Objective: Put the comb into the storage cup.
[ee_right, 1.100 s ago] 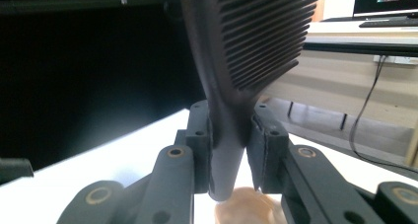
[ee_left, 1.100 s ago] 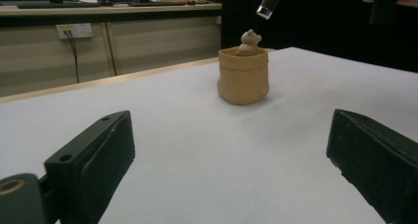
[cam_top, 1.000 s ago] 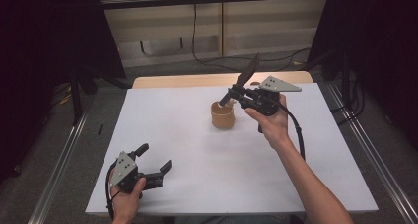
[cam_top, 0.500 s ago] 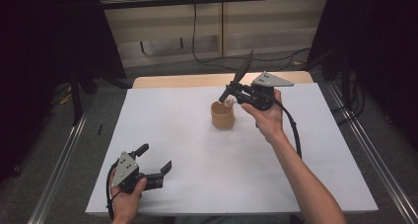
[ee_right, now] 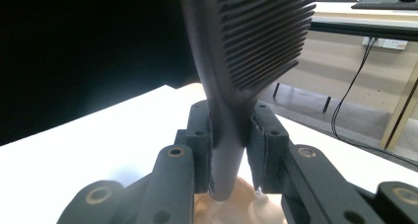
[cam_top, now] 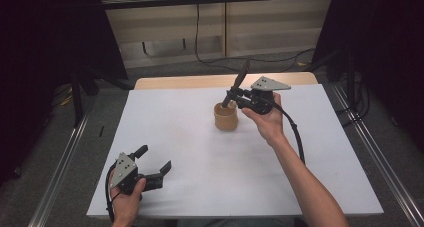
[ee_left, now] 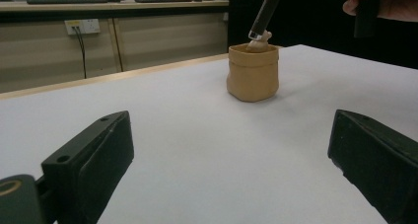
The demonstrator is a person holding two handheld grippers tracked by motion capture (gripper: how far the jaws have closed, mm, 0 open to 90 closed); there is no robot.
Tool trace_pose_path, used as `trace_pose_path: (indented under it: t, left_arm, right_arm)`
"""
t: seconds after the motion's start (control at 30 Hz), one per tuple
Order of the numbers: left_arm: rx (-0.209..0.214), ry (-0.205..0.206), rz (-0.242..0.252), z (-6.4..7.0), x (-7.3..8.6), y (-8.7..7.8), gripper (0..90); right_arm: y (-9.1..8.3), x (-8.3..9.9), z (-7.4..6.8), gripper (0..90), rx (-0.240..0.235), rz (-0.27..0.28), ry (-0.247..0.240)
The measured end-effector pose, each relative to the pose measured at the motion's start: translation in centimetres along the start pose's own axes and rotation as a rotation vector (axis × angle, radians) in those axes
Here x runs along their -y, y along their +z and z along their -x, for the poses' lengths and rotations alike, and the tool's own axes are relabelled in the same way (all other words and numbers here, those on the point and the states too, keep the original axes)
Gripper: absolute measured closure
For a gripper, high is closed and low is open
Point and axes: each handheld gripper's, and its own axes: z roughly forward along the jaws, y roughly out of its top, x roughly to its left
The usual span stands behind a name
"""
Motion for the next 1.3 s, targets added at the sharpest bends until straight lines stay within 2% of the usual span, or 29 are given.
trace_pose_path:
  t: [0.1,0.6,0.77,1.3]
  left_arm:
    - [0.004,0.013,-0.007,0.1,0.0,0.0,3.6]
    - [0.006,0.015,-0.009,0.3,0.0,0.0,3.7]
    - [0.003,0.018,-0.007,0.3,-0.1,0.0,3.6]
    - [0.010,0.013,-0.007,0.3,-0.1,0.0,3.6]
  right_arm:
    - [0.2,0.5,0.1,72.9,0.006,-0.009,-0.003]
    - [0.5,2.0,0.4,72.9,0.010,-0.038,0.000]
    - [0.5,2.3,0.0,72.9,-0.001,-0.036,0.000]
    - [0.6,3.5,-0.1,72.9,0.007,-0.076,-0.008]
